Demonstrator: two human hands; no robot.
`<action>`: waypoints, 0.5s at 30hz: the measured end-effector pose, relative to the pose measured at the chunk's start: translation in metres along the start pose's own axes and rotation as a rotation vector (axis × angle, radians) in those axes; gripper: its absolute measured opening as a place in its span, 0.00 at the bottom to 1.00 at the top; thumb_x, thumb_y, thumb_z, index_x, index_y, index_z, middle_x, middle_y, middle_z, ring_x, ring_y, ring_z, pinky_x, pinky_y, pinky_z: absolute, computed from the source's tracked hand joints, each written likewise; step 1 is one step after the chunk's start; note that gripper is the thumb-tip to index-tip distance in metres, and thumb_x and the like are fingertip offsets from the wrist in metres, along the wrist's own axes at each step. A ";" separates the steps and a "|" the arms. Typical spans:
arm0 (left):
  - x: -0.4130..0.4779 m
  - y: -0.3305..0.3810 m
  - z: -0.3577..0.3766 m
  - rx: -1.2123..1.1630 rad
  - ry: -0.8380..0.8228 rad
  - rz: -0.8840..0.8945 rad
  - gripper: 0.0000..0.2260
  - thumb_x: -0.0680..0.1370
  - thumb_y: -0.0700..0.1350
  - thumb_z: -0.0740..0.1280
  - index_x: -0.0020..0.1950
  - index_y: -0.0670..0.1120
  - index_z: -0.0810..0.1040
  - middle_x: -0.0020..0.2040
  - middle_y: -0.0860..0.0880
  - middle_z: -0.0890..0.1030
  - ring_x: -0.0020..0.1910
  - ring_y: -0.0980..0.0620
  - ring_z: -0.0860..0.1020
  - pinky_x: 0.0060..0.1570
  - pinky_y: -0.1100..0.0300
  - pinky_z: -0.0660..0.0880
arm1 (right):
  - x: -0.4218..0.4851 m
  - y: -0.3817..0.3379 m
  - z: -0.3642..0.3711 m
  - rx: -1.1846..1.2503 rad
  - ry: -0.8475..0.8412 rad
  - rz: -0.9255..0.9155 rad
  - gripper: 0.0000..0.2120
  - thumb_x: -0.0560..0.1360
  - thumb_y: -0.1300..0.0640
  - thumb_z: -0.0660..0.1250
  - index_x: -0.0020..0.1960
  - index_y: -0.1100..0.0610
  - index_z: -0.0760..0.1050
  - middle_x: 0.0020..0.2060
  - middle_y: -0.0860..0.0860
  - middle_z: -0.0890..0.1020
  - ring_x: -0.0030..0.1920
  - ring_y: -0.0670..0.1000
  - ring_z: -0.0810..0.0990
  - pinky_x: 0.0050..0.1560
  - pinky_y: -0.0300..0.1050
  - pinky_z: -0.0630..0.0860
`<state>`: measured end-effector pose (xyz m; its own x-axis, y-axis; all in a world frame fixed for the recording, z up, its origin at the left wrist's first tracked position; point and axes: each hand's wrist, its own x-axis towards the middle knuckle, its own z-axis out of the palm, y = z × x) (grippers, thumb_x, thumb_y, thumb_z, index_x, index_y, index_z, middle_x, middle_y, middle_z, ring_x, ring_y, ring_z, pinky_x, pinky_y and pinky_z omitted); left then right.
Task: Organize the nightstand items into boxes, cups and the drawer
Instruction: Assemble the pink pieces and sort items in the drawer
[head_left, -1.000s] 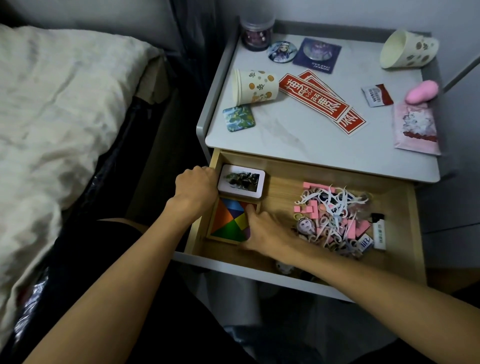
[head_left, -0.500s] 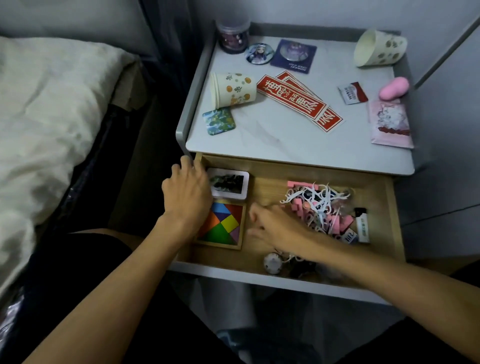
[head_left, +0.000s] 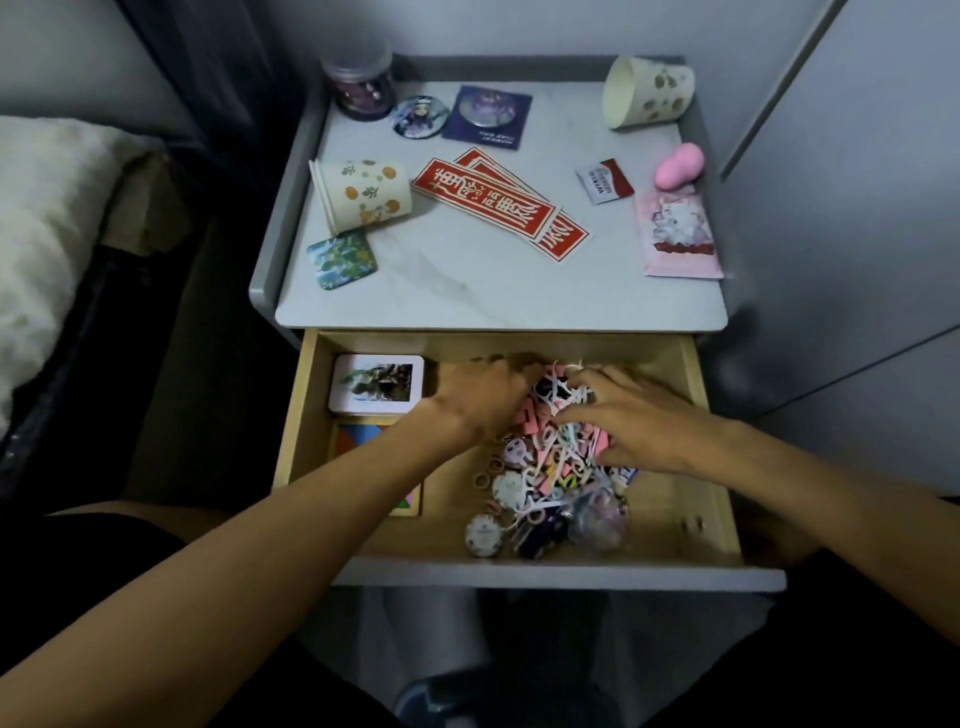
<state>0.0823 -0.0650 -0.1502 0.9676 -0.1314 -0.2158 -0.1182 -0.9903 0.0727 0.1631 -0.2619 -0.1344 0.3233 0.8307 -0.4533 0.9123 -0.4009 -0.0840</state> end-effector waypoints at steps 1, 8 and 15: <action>0.007 0.003 0.002 0.049 -0.011 0.009 0.26 0.80 0.39 0.60 0.78 0.51 0.62 0.72 0.47 0.71 0.61 0.41 0.79 0.51 0.49 0.76 | 0.002 0.003 0.002 0.002 0.000 0.009 0.30 0.73 0.47 0.73 0.72 0.39 0.66 0.74 0.49 0.58 0.73 0.53 0.58 0.71 0.51 0.61; 0.021 0.009 0.015 0.105 0.027 -0.022 0.23 0.78 0.36 0.63 0.74 0.44 0.66 0.71 0.44 0.69 0.63 0.43 0.76 0.53 0.50 0.76 | 0.010 0.024 -0.007 0.102 0.084 0.068 0.14 0.73 0.54 0.73 0.56 0.46 0.74 0.60 0.46 0.70 0.61 0.49 0.69 0.60 0.49 0.72; 0.021 0.011 0.012 0.113 0.043 -0.174 0.15 0.81 0.40 0.62 0.68 0.46 0.71 0.61 0.45 0.79 0.58 0.44 0.79 0.45 0.53 0.70 | 0.014 0.031 -0.015 0.466 0.122 0.201 0.10 0.74 0.62 0.72 0.44 0.49 0.74 0.48 0.49 0.81 0.42 0.44 0.81 0.43 0.40 0.78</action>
<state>0.0982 -0.0790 -0.1653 0.9839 0.0415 -0.1738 0.0292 -0.9970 -0.0723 0.1997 -0.2565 -0.1299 0.5326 0.7477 -0.3966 0.6298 -0.6632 -0.4044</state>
